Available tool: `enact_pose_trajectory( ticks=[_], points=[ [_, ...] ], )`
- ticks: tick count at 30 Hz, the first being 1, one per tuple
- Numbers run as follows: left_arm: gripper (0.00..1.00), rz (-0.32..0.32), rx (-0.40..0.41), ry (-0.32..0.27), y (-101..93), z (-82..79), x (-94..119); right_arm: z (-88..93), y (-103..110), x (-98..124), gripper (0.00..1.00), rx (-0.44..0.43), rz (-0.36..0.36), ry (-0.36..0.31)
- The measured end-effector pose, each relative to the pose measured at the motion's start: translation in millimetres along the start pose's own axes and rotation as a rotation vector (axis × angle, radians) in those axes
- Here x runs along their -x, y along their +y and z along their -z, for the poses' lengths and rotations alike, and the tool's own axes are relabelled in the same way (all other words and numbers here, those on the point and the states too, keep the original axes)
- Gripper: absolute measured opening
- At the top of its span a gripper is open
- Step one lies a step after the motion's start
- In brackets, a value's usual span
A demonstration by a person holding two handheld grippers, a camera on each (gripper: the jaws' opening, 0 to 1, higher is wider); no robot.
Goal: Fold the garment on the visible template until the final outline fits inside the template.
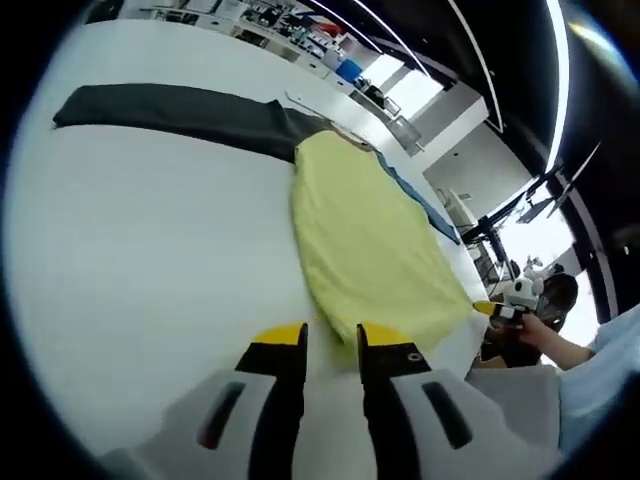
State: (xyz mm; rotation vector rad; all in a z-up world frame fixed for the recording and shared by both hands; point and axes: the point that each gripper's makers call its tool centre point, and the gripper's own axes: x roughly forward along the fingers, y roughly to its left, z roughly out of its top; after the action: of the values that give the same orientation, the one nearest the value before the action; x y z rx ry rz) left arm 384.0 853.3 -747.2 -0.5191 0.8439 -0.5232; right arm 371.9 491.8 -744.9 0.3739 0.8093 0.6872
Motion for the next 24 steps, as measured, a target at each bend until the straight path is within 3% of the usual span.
enact_pose_trajectory(
  ticks=[5,13,18,24],
  points=[
    [0.24,0.076,-0.053,0.035,-15.0,12.6,0,1.0,-1,0,0.00,-0.004,0.001,0.001],
    [0.20,0.115,-0.104,0.074,-23.0,24.3,-8,0.3,-2,1,0.00,-0.008,0.001,0.001],
    [0.16,0.134,-0.092,0.074,-28.3,23.6,-5,0.0,-1,1,0.00,-0.008,0.002,-0.001],
    [0.09,0.122,-0.054,0.062,-21.0,23.3,1,0.5,-1,0,0.00,-0.006,0.002,0.000]
  ],
)
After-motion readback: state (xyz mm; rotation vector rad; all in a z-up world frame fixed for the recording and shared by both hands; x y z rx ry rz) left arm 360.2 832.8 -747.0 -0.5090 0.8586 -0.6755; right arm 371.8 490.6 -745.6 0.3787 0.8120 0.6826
